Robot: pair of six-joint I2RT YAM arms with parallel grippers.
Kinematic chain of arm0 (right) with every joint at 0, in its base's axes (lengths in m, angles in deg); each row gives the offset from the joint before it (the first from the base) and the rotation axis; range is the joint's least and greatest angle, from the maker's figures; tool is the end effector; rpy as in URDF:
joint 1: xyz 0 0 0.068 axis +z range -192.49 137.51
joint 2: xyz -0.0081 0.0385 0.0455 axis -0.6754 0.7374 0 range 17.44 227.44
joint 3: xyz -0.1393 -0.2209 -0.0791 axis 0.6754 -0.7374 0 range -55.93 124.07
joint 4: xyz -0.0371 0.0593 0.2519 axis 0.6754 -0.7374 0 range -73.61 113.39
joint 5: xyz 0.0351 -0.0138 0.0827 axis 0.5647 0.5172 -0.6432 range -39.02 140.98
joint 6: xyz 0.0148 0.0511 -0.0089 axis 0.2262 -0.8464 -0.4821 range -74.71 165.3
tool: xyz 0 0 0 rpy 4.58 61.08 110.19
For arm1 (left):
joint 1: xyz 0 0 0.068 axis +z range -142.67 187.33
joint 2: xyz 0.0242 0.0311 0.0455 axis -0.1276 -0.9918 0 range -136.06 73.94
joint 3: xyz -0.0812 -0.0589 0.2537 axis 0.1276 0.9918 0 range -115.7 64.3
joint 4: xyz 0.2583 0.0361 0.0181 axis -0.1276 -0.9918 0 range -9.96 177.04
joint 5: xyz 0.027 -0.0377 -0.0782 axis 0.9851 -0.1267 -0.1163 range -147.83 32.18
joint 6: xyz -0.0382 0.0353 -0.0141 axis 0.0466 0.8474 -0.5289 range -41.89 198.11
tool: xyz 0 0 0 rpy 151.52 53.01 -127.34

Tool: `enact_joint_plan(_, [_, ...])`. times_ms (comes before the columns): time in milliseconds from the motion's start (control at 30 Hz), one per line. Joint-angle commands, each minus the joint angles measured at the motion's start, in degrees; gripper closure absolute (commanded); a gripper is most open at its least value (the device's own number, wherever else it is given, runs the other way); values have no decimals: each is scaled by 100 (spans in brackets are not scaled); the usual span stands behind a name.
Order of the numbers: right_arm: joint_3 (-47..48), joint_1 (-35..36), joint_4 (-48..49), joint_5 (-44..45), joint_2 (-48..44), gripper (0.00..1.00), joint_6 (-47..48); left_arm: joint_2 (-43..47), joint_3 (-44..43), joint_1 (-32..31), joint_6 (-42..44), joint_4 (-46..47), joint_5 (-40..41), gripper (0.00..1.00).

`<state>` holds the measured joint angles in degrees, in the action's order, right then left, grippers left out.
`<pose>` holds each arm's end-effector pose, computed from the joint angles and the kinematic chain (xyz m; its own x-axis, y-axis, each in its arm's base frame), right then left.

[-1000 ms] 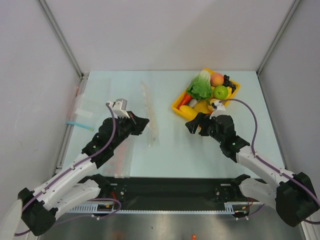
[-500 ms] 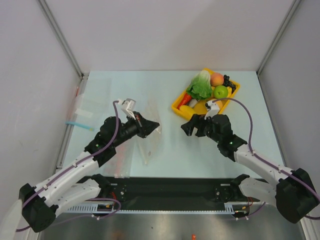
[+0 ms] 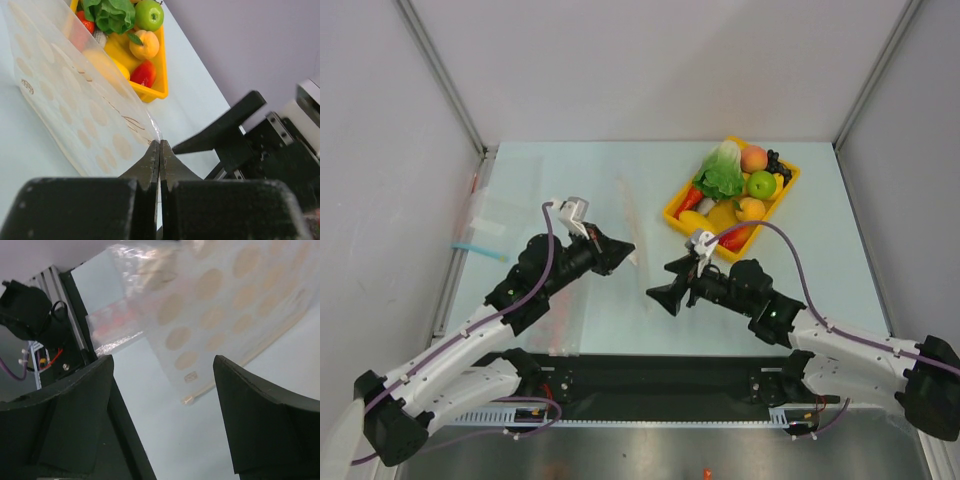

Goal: Place the food in the zip-top bag and seal the zipper
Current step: Place the zipper food storage bag at the center of the board.

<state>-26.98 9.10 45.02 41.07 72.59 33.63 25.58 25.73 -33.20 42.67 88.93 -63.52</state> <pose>0.1345 0.1794 0.2671 -0.2262 0.0353 -0.9734 -0.8503 0.4804 0.2150 0.1532 -0.1357 0.3132 -0.5033 -0.3289 -0.7991 0.5272 0.6158 -0.5855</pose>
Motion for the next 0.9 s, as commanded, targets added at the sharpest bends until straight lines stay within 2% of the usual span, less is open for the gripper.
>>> enact_joint_plan(0, [57, 665, 465, 787, 65, 15, 1025, 2, -309, -104, 152, -57, 147, 100])
enact_joint_plan(67, [198, 852, 395, 1243, 336, 13, 1104, 11, -309, -191, 152, -57, 182, 100])
enact_joint_plan(300, [427, 1028, 667, 1905, 1040, 12, 1070, -173, -353, -666, 160, 66, 402, 99])
enact_joint_plan(400, [410, 1046, 851, 2037, 1172, 16, 1026, -358, -432, -877, 187, 101, 534, 100])
enact_joint_plan(500, [357, 1046, 1054, 2028, 1173, 34, 920, -498, -450, -991, 169, 162, 552, 99])
enact_joint_plan(533, [357, 1054, 1054, 2081, 1155, 56, 842, -534, -450, -1000, 169, 180, 552, 97])
enact_joint_plan(567, [340, 1055, 1045, 2212, 1129, 67, 806, -569, -450, -1009, 160, 180, 735, 82])
enact_joint_plan(600, [313, 1055, 1054, 2274, 1103, 75, 762, -587, -459, -1009, 160, 163, 762, 72])
enact_joint_plan(633, [296, 1046, 1045, 2327, 1016, 89, 710, -604, -476, -1009, 221, 136, 789, 62])
enact_joint_plan(667, [208, 985, 1063, 2423, 971, 95, 570, -605, -511, -1009, 283, 93, 798, 44])
enact_joint_plan(700, [155, 906, 1089, 2424, 910, 100, 447, -587, -590, -1009, 362, -47, 885, 33])
enact_joint_plan(733, [111, 783, 1089, 2293, 796, 100, 324, -543, -625, -1009, 502, -118, 973, 25])
enact_joint_plan(767, [50, 643, 1089, 2144, 725, 100, -8, -526, -661, -1009, 564, -145, 1078, 10])
enact_joint_plan(800, [-55, 276, 1098, 1969, 664, 100, -177, -499, -661, -1000, 599, -380, 1375, 3])
enact_joint_plan(867, [-179, -139, 1133, 1364, 471, 100, -781, -429, -600, -1000, 766, -444, 1632, 0])
